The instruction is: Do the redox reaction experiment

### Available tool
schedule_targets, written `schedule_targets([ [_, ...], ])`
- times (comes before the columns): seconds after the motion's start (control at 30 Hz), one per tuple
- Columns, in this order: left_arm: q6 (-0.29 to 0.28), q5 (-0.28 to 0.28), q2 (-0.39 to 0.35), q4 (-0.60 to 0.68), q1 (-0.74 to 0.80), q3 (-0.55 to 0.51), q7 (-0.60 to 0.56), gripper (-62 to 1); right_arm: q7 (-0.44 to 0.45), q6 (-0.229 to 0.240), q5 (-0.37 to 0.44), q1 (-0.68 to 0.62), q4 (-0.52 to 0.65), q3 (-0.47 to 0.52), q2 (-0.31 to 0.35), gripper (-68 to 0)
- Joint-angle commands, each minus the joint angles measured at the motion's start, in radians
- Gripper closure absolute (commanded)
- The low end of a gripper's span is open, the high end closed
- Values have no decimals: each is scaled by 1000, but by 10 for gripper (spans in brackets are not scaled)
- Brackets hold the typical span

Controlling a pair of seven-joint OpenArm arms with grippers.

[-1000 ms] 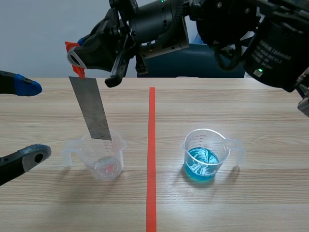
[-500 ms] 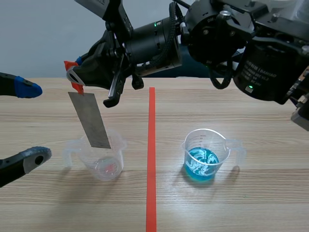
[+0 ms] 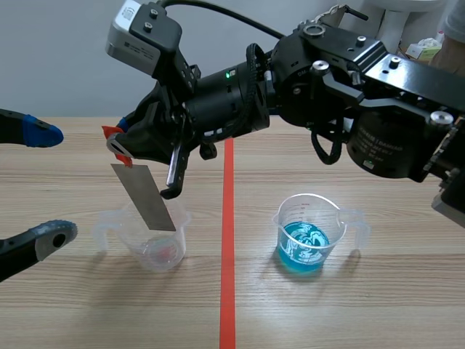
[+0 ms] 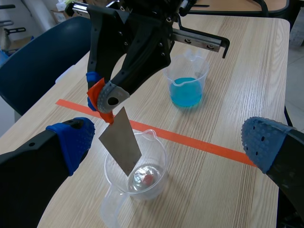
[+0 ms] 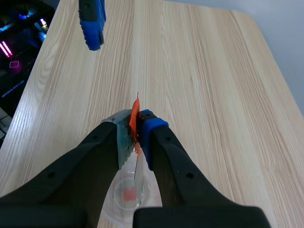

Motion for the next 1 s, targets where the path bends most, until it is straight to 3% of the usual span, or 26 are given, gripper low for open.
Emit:
schedule_targets([
  [0.0, -2, -12, 5, 3, 2, -6, -14, -623, 27, 8, 1, 23, 1, -9, -5, -7],
  [0.5, -1, -12, 5, 3, 2, -6, -14, -623, 101, 8, -161, 23, -84, -45, -40, -7],
  [0.8, -1, -12, 5, 3, 2, -6, -14, -623, 111, 8, -167, 23, -88, -45, -45, -8],
  [0.97, -1, -12, 5, 3, 2, -6, -14, -623, 111, 8, -168, 23, -88, -45, -48, -150],
])
